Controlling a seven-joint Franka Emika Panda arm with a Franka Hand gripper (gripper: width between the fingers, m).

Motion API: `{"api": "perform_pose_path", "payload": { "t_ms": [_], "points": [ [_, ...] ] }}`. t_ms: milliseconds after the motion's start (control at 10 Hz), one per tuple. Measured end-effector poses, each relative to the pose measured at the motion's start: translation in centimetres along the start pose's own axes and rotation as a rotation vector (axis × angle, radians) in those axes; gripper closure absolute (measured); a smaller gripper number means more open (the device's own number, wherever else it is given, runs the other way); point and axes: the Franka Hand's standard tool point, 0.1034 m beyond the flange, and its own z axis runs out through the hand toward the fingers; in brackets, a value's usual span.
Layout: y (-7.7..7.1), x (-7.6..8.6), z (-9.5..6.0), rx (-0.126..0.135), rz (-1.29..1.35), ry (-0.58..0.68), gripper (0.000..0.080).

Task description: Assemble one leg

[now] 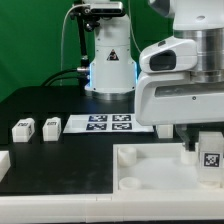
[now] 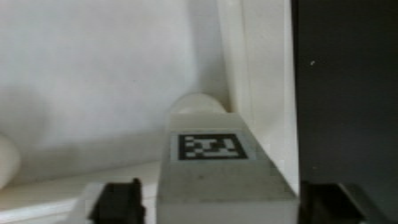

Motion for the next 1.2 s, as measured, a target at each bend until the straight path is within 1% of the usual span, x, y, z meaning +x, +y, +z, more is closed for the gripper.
{"api": "perform_pose_path", "payload": {
  "t_ms": [100, 200, 300, 400, 500, 600, 800, 900, 1000, 1200],
  "points": [
    [0.01, -0.01, 0.00, 0.004, 0.101, -0.002, 0.0398],
    [0.12, -0.03, 0.05, 0.005, 0.188, -0.003, 0.0504],
    [0.12, -0.04, 0.06, 0.005, 0.297, -0.004, 0.0504],
    [0.20, 0.00, 0.09, 0.018, 0.430, -0.009, 0.0504],
    [0.39, 0.12, 0.15, 0.042, 0.588, -0.020, 0.0504],
    [0.48, 0.21, 0.15, 0.061, 0.781, -0.034, 0.0504],
    [0.09, 0.17, 0.16, 0.072, 1.136, -0.055, 0.0505],
    [-0.13, 0.25, 0.13, 0.088, 1.323, -0.070, 0.0505],
    [-0.10, 0.28, 0.22, 0.095, 1.408, -0.071, 0.0505],
    [-0.26, 0.26, 0.25, 0.097, 1.544, -0.079, 0.0505]
  ]
}}
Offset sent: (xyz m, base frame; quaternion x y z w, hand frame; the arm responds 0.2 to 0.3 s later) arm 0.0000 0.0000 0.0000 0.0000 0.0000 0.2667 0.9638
